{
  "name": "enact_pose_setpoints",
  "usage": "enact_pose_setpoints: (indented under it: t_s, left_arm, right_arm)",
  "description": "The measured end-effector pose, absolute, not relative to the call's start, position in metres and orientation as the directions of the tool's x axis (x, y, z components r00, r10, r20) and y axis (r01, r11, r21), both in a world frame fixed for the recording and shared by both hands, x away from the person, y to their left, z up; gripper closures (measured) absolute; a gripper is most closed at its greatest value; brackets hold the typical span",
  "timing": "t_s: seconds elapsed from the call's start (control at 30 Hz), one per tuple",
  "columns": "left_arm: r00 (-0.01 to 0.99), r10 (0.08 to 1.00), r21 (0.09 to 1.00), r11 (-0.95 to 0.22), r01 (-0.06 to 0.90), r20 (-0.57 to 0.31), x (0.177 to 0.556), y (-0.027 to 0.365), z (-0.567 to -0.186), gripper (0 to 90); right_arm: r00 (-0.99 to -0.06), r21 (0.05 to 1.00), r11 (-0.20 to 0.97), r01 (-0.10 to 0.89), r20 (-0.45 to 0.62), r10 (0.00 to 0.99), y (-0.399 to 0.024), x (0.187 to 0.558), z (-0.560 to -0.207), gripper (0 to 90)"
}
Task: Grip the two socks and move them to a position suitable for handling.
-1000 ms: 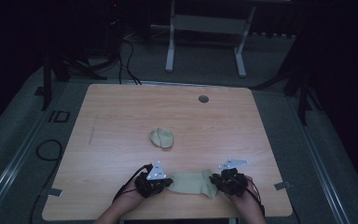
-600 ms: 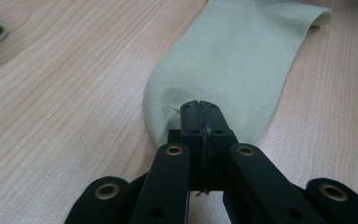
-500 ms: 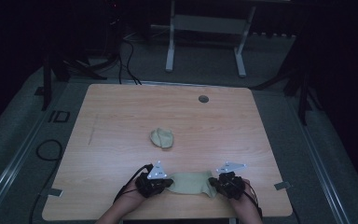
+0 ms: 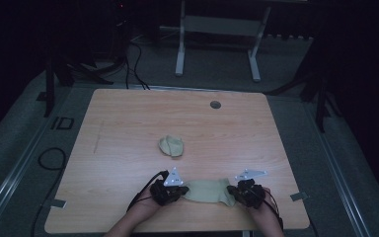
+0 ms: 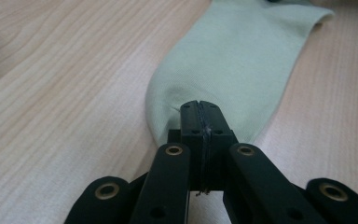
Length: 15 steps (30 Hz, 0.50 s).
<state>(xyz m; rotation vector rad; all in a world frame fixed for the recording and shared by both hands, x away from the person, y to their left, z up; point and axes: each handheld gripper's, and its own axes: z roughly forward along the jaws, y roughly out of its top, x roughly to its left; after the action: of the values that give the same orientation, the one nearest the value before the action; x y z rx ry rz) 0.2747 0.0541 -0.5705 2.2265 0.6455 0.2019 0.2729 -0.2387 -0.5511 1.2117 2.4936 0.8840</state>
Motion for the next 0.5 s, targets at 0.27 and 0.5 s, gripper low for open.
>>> enact_pose_setpoints:
  t_s: [0.27, 0.5]
  left_arm:
    - [0.854, 0.513, 0.746, -0.536, 0.395, -0.084, 0.2788, 0.0563, -0.5722, 88.9]
    - [0.86, 0.502, 0.759, -0.522, 0.39, -0.097, 0.273, 0.0603, -0.5647, 55.9]
  right_arm:
    - [-0.619, 0.626, 0.442, 0.643, 0.085, 0.781, -0.2427, 0.2719, -0.5533, 88.5]
    - [-0.637, 0.632, 0.447, 0.633, 0.097, 0.765, -0.2395, 0.2696, -0.5446, 75.3]
